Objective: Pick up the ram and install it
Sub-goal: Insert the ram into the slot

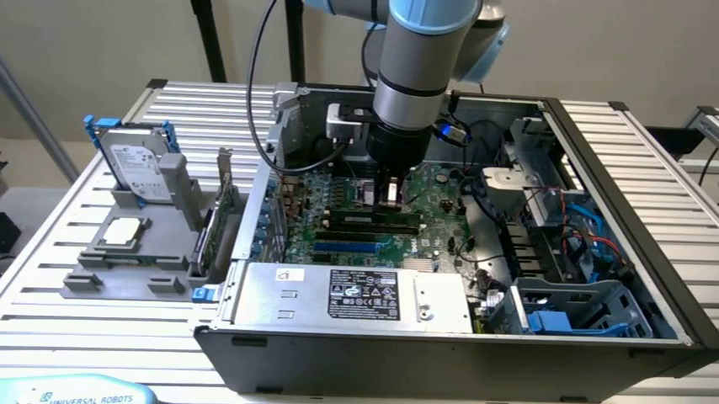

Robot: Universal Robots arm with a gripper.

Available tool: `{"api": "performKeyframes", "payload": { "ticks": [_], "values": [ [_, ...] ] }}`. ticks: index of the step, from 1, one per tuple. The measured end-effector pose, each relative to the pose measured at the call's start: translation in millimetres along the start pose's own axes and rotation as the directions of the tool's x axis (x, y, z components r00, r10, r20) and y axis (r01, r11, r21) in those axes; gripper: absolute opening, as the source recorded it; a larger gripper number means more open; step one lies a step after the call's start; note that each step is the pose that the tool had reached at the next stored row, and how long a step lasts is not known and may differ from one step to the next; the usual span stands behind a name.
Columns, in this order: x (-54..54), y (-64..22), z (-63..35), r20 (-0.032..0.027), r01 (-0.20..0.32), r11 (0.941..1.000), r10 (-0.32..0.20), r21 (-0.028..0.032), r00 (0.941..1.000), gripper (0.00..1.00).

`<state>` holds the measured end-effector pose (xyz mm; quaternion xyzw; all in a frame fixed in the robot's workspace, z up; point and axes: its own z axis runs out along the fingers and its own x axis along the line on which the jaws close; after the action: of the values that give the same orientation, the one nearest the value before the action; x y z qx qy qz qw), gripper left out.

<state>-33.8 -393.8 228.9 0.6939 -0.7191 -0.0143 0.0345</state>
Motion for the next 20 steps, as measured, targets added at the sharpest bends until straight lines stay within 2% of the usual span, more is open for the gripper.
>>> {"api": "performKeyframes", "payload": {
  "ticks": [5,13,20],
  "values": [
    [-0.1,0.9,0.8,0.0037,0.0,1.0,0.0,0.0027,1.0,0.14],
    [-0.1,1.0,1.0,0.0068,-0.002,1.0,0.002,0.0029,1.0,0.14],
    [-0.2,0.5,2.4,0.0142,-0.003,1.0,0.003,0.0026,0.9999,0.14]
  ]
}}
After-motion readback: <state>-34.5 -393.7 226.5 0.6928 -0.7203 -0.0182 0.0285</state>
